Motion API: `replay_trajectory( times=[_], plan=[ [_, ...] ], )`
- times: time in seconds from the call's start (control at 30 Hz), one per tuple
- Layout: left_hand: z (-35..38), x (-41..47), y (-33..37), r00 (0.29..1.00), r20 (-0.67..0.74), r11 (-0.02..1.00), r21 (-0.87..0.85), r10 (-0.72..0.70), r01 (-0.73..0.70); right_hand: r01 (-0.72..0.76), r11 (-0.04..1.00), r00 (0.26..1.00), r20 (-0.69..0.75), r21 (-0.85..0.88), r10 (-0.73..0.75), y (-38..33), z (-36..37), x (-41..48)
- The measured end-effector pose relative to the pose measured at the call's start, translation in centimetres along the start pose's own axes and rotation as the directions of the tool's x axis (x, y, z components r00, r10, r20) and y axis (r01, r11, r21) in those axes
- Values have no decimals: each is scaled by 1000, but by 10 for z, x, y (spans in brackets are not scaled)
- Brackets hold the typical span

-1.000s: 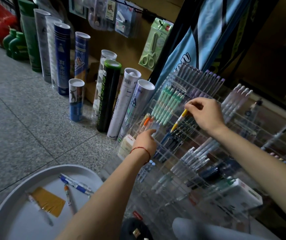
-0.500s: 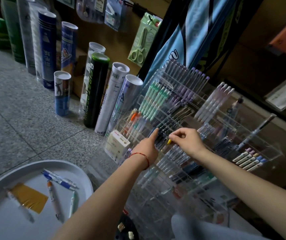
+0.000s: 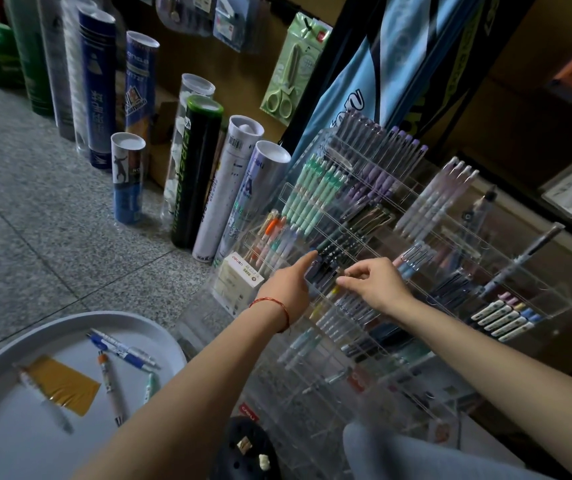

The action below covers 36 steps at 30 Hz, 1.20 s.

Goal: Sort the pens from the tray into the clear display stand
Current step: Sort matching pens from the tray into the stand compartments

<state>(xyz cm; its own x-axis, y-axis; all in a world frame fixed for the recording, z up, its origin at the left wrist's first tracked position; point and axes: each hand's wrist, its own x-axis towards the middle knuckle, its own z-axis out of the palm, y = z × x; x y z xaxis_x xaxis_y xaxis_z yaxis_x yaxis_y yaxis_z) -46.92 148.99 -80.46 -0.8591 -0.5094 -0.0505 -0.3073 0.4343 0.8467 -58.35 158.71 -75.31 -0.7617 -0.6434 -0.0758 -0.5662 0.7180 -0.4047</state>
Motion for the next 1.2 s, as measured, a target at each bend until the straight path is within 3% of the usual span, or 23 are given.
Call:
replay_trajectory(
  times=[0.07,0.17,0.23,0.3,0.4,0.47,0.53,0.6,0.63,0.77,0.87,0.93,1.0,1.1,1.2],
  plan=[
    [-4,-6,-3,989,-146,987,-163,-12,-12,82,980,996,-26,-182,-88,-14,-12,-6],
    [-5,-19,-25,889,-349,830,-555,-296,58,318,869,894,-185,-379,-407,-46,-21,-20],
    [5,-35,-56,753,-390,705,-696,-530,136,477,806,838,-93,-351,-537,-71,-9,-31],
    [17,-65,-93,588,-368,613,-734,-721,293,614,732,787,159,-294,-596,-93,29,-42],
    [28,-123,-146,339,-298,446,-705,-892,552,679,713,620,656,-174,-430,-118,116,-53],
    [29,-154,-174,259,-245,357,-651,-934,670,589,797,519,819,-135,-245,-120,181,-58],
    [29,-173,-199,231,-215,315,-614,-949,723,361,921,591,800,-148,-104,-106,237,-64],
    [27,-185,-218,223,-191,293,-588,-956,754,137,982,731,683,-133,-9,-88,283,-73],
    [27,-189,-225,217,-182,283,-582,-959,762,52,990,766,641,-132,45,-80,301,-78],
    [28,-189,-235,187,-155,242,-593,-970,768,-88,986,824,546,-142,153,-67,351,-90],
    [26,-177,-236,226,-158,275,-609,-961,744,-49,983,849,511,-177,134,-70,360,-91],
    [23,-167,-234,252,-172,304,-598,-952,742,-101,992,833,539,-80,128,-69,361,-89],
    [23,-156,-229,314,-180,357,-593,-932,722,-198,977,807,579,79,116,-69,353,-90],
    [27,-138,-212,500,-135,477,-584,-855,657,-344,871,727,687,351,11,-68,327,-93],
    [32,-129,-195,638,-121,549,-643,-760,533,-270,865,743,663,423,-92,-59,289,-97]
  ],
)
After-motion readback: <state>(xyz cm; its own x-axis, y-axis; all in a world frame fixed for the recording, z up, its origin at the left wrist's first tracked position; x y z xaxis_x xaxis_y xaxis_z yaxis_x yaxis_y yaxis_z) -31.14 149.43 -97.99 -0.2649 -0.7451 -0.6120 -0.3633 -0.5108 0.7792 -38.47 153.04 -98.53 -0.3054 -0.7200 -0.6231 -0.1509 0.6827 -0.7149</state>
